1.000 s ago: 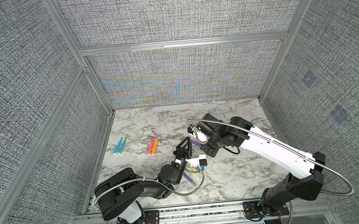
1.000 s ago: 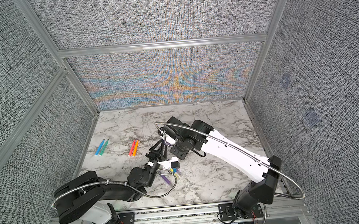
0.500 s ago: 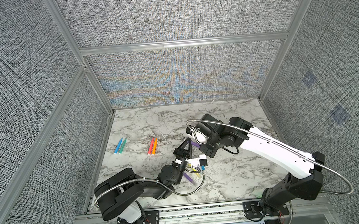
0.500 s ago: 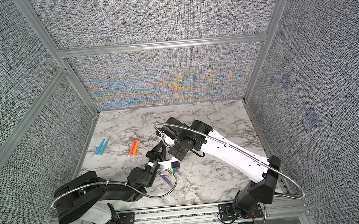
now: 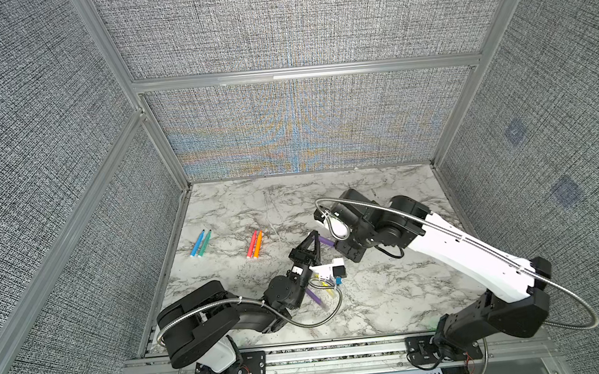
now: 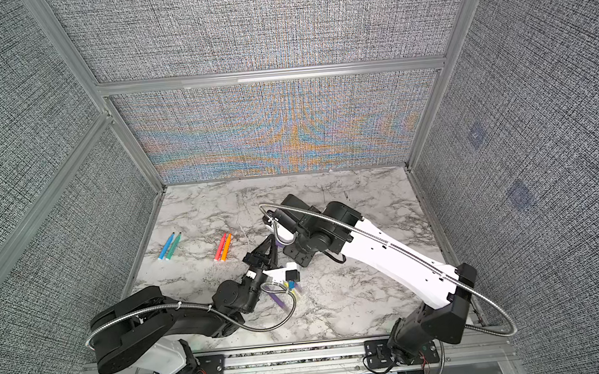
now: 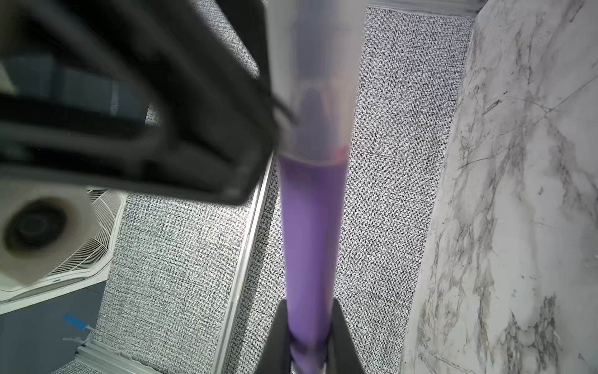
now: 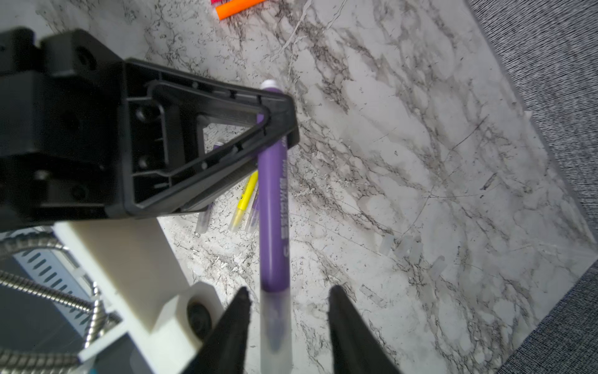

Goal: Remove pen caps from pens
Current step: Turn over the pen.

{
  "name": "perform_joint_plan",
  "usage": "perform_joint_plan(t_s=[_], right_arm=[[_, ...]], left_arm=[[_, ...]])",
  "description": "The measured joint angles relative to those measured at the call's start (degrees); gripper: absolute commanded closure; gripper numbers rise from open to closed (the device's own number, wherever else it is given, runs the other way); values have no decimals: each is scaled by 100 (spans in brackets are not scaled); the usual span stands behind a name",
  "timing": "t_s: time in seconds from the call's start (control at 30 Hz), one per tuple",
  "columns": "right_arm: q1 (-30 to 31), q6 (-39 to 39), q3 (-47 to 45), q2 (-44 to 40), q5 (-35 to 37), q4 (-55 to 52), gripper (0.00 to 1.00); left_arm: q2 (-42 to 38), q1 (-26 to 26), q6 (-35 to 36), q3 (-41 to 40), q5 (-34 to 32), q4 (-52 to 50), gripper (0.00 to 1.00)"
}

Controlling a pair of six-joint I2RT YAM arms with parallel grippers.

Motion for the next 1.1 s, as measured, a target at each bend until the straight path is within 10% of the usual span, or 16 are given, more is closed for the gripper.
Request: perform_joint_plan(t_s=[0.37, 0.67, 1.1], right_arm=[[0, 190, -398, -1818, 627, 872, 27], [0, -9, -2017, -2900, 254, 2227, 28], [772, -780, -3810, -3593, -2140, 5403, 40]], left_arm=[[-1606, 4, -1493, -621, 474, -313, 100], [-5445, 1165, -5222, 415, 3327, -5320, 99], [-5716, 1814, -6937, 763, 4865, -7643, 100]])
